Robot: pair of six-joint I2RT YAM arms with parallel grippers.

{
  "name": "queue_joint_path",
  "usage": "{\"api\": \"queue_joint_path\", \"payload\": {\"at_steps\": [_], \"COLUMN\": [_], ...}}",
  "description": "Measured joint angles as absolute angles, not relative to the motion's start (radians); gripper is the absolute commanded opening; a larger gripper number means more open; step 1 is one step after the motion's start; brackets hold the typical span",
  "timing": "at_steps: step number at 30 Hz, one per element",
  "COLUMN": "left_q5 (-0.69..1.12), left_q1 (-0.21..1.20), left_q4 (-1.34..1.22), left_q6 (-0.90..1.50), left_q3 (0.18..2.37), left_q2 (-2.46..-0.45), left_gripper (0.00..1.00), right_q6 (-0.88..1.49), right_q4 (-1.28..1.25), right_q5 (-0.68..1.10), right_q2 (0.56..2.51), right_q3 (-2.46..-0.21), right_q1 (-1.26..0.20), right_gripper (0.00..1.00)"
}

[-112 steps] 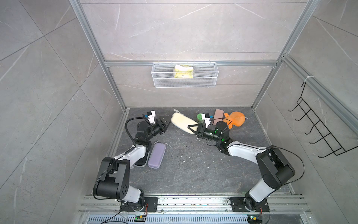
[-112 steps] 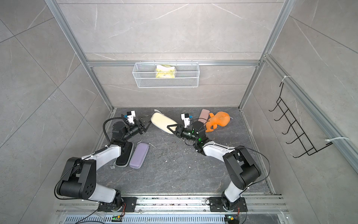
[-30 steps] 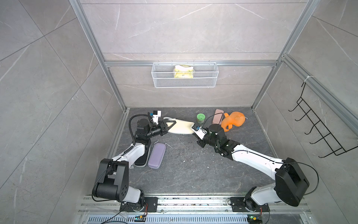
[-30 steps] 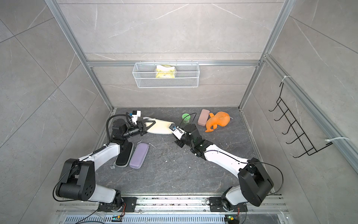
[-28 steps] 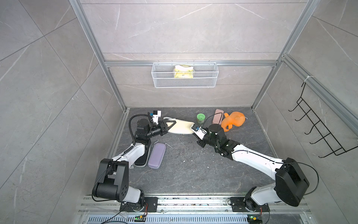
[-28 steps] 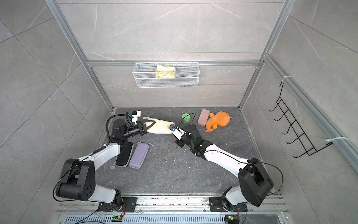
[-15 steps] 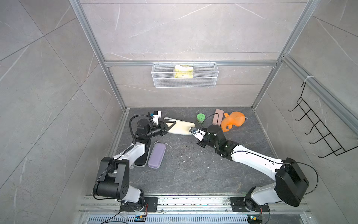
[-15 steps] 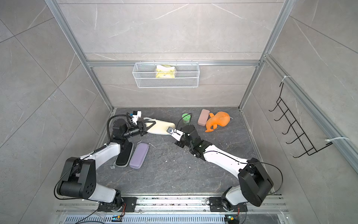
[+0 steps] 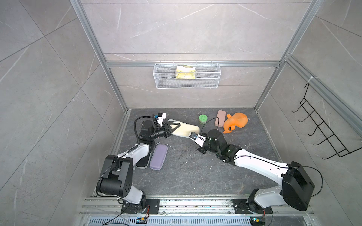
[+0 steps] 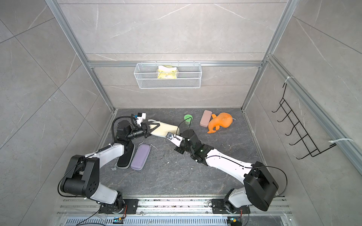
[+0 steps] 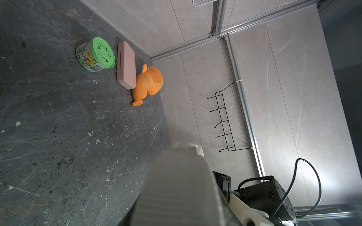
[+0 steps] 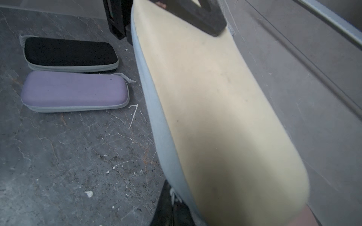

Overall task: Put umbrellas into zippered umbrella sleeves
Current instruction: Zip the zipper on the umbrella sleeve.

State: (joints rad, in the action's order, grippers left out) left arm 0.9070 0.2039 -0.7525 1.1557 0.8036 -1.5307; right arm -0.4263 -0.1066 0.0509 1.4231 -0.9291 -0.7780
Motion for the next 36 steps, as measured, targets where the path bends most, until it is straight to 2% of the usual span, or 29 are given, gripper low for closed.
{"api": "queue_joint_path", "payload": {"at_steps": [7, 14, 20, 22, 23, 27, 30, 36], "left_q5": [0.835, 0.616, 0.434, 0.390, 0.374, 0.305, 0.266, 0.188], "left_q1": [0.251, 0.349, 0.410, 0.410, 0.412, 0.411, 0.406, 0.413], "left_q4": [-0.836, -0.996, -1.055, -1.087, -1.104, -1.111, -1.105, -1.111], "left_q6": [1.176, 1.216, 1.220, 1.222, 1.223, 1.223, 1.219, 1.213], "left_q3": [0.768, 0.668, 0.653, 0.643, 0.636, 0.602, 0.579, 0.575], "left_q2": [-1.530, -1.549, -1.580, -1.581, -1.581, -1.581, -1.581, -1.571], "left_gripper": [0.00, 0.00, 0.00, 0.00, 0.00, 0.00, 0.00, 0.00], "right_q6": [-0.075, 0.299, 0.513, 0.559, 0.580, 0.645, 0.690, 0.811], "right_q4": [-0.237, -0.422, -0.461, -0.462, -0.464, -0.466, -0.461, -0.495], "right_q5": [0.047, -0.109, -0.174, -0.179, -0.173, -0.116, -0.056, 0.010], "right_q2": [1.468, 1.581, 1.679, 1.688, 1.688, 1.656, 1.575, 1.437], "right_q3": [-0.925, -0.925, -0.999, -1.012, -1.013, -1.003, -0.952, -0.797], "right_q1": [-0.822, -0.922, -0.939, -0.939, -0.940, -0.967, -0.942, -0.742], "right_gripper": [0.00, 0.00, 0.02, 0.12, 0.22, 0.48, 0.59, 0.72]}}
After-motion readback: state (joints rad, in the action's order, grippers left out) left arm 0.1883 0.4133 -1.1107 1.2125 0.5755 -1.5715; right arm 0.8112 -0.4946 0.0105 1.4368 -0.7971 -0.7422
